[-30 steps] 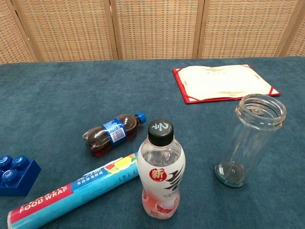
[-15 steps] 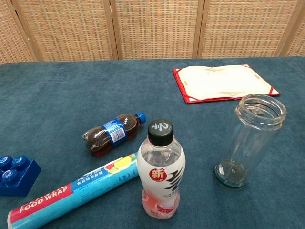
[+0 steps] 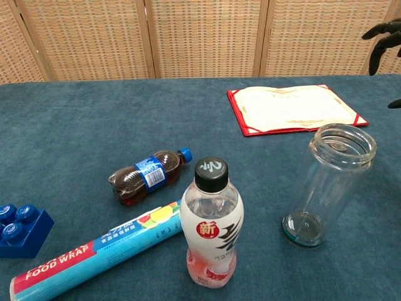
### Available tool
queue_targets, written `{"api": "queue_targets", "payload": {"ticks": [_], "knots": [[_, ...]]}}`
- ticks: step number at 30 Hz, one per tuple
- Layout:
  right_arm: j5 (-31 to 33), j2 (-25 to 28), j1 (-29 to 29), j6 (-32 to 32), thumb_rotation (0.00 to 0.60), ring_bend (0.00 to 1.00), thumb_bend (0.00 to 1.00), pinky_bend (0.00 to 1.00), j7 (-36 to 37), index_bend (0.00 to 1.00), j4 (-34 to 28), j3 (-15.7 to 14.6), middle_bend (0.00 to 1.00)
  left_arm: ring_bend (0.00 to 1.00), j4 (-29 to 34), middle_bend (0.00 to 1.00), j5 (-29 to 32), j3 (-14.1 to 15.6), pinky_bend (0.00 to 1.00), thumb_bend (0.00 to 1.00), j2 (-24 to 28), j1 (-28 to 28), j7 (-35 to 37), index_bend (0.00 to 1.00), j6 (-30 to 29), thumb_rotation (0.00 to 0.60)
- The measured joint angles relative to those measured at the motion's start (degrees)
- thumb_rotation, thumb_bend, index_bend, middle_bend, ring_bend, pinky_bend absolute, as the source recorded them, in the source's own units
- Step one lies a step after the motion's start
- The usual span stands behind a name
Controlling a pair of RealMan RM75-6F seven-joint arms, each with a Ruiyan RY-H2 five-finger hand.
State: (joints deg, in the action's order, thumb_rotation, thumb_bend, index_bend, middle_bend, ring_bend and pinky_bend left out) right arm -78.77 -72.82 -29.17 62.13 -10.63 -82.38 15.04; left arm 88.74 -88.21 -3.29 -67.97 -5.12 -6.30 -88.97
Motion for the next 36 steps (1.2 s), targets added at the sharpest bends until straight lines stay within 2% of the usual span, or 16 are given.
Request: {"api": "queue_targets", "payload": {"ticks": [10, 19, 36], "knots": [[3.4, -6.3, -4.3, -5.0, 0.600, 0.06, 0.32, 0.36, 0.1, 0.50, 7.2, 0.1, 0.21, 0.00, -0.6, 0.00, 0.7, -0.1, 0.00, 0.21, -0.4, -0.5, 0.3, 0.00, 1.2, 0.600], [5.6, -11.8, -7.4, -9.1, 0.600, 0.06, 0.45, 0.36, 0.3, 0.50, 15.3, -0.6, 0.20, 0.00, -1.6, 0.00, 1.7, -0.2, 0.00, 0.21, -1.0, -1.2, 0.3, 0.00, 2.9, 0.600], [7.4, -19.4, -11.5, -14.7, 0.600, 0.06, 0.51, 0.37, 4.2, 0.50, 28.4, -2.2, 0.20, 0.00, -2.8, 0.00, 3.0, -0.3, 0.00, 0.21, -2.0, -2.1, -0.3, 0.00, 4.8, 0.600]]}}
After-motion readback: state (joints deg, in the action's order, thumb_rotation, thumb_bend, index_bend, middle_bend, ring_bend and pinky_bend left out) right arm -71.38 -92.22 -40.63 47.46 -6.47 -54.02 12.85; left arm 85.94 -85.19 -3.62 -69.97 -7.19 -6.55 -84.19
